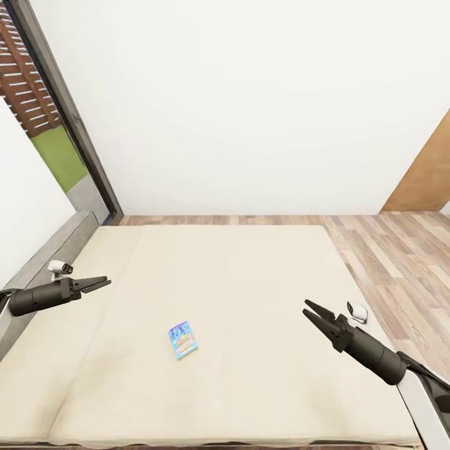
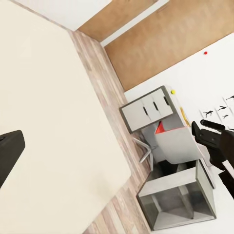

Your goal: Put all the toys in the child's room - the three board games (two on the bed and one on the table), the two jigsaw puzzles on the table, and the tennis ball on the table - inside the toy box on the table in the child's room.

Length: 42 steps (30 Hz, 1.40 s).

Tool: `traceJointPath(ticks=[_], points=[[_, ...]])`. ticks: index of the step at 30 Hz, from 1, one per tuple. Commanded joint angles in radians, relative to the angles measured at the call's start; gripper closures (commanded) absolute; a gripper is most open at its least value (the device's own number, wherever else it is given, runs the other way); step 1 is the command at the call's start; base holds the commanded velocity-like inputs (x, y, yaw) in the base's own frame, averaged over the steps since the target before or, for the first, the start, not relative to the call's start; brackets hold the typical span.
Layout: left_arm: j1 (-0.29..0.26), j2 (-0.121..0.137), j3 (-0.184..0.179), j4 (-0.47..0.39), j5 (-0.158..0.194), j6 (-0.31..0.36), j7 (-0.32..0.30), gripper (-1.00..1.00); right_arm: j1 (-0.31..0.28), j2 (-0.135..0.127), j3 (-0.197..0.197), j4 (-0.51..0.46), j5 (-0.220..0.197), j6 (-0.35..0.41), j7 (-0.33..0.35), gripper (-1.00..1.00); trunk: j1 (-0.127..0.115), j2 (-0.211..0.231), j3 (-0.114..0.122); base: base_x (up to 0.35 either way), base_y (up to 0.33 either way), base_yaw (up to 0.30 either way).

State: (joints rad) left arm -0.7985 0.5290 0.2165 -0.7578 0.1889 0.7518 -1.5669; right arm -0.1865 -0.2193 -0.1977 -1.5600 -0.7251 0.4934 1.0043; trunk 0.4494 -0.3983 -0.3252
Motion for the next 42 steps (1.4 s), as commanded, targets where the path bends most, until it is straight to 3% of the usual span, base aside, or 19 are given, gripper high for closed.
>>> traceJointPath(ticks=[1, 20, 28, 42], points=[[-0.001, 0.0, 0.0, 0.0, 0.0, 0.011, -0.004, -1.0, -0.001, 0.0, 0.0, 0.0, -0.007, 0.008, 0.0, -1.0, 0.001, -0.002, 0.0, 0.0, 0.0, 0.0], [-0.001, 0.0, 0.0, 0.0, 0.0, 0.011, -0.004, -1.0, -0.001, 0.0, 0.0, 0.001, -0.006, 0.008, 0.0, -1.0, 0.001, -0.002, 0.031, 0.0, 0.0, 0.0], [-0.001, 0.0, 0.0, 0.0, 0.0, 0.011, -0.004, -1.0, -0.001, 0.0, 0.0, 0.001, 0.018, 0.008, 0.0, -1.0, 0.001, -0.002, 0.044, 0.0, 0.0, 0.0], [-0.001, 0.0, 0.0, 0.0, 0.0, 0.011, -0.004, -1.0, -0.001, 0.0, 0.0, 0.001, 0.023, 0.008, 0.0, -1.0, 0.001, -0.002, 0.067, 0.0, 0.0, 0.0]])
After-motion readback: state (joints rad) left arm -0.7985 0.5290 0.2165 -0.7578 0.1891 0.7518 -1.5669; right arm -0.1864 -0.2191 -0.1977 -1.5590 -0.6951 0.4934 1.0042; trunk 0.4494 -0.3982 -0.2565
